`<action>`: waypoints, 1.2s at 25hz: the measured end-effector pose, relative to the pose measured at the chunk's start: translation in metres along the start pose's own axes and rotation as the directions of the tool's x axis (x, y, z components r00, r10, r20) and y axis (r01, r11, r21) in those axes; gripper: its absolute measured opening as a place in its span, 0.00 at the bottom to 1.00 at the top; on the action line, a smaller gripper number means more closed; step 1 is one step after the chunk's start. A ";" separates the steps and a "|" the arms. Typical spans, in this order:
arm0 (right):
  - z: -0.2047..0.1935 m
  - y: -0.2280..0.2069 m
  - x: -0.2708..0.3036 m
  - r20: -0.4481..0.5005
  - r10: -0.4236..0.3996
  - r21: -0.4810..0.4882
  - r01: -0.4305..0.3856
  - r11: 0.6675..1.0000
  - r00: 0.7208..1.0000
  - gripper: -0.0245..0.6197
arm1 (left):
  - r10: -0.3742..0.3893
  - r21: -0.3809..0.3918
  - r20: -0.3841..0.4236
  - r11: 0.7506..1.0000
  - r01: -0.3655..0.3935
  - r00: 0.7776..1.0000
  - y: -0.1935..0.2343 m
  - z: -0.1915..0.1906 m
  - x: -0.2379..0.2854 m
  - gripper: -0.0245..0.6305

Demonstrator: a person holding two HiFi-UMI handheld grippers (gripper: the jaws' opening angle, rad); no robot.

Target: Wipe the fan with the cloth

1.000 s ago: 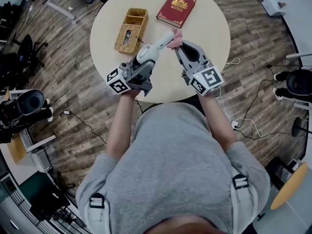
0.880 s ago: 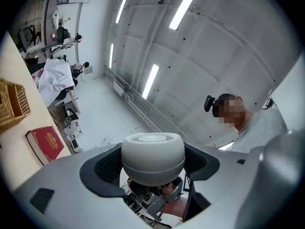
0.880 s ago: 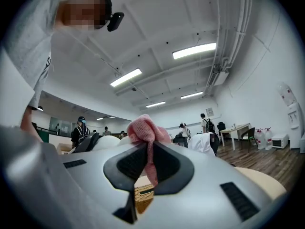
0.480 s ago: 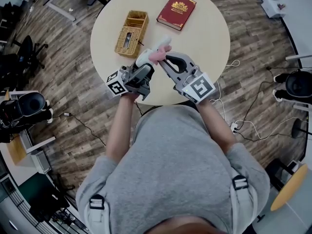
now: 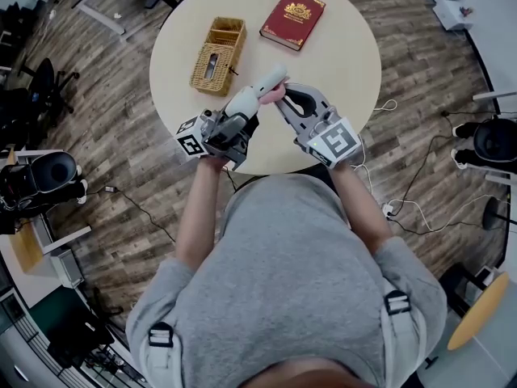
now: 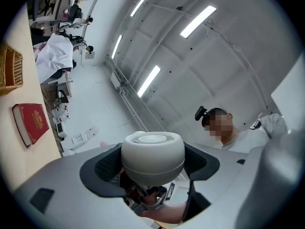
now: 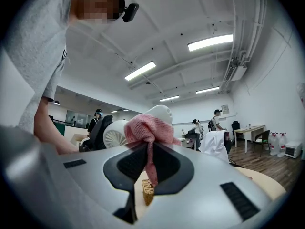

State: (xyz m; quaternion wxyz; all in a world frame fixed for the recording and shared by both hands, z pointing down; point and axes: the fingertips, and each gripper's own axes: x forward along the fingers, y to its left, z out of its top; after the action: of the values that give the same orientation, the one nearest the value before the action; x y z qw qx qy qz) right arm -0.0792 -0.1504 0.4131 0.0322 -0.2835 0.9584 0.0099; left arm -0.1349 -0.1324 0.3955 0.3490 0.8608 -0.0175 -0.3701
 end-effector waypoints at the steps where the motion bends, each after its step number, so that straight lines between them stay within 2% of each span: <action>1: 0.001 -0.004 -0.002 0.001 -0.010 -0.001 0.010 1.000 1.000 0.10 | -0.010 -0.002 -0.011 1.000 0.010 1.000 -0.002 -0.002 0.002 0.61; 9: 0.011 -0.029 -0.017 0.030 -0.088 0.018 0.087 0.996 0.996 0.10 | 0.015 0.027 -0.108 1.000 -0.012 0.994 0.001 -0.017 -0.002 0.61; 15: 0.007 -0.035 -0.024 0.026 -0.111 0.041 0.110 0.993 0.993 0.10 | 0.121 0.082 -0.197 0.991 -0.107 0.973 0.016 -0.033 -0.020 0.61; 23: -0.006 -0.044 -0.037 -0.001 -0.141 0.057 0.140 0.988 0.990 0.10 | 0.283 0.161 -0.273 0.956 -0.246 0.920 0.032 -0.048 -0.049 0.61; 30: -0.033 -0.051 -0.044 -0.059 -0.164 0.084 0.169 0.982 0.985 0.10 | 0.396 0.260 -0.355 0.912 -0.317 0.847 0.046 -0.061 -0.058 0.61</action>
State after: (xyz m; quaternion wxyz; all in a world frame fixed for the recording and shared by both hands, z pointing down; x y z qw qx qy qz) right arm -0.0164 -0.1704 0.4491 0.0205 -0.3611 0.9313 -0.0428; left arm -0.1269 -0.1145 0.4892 0.3235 0.9290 -0.1415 -0.1113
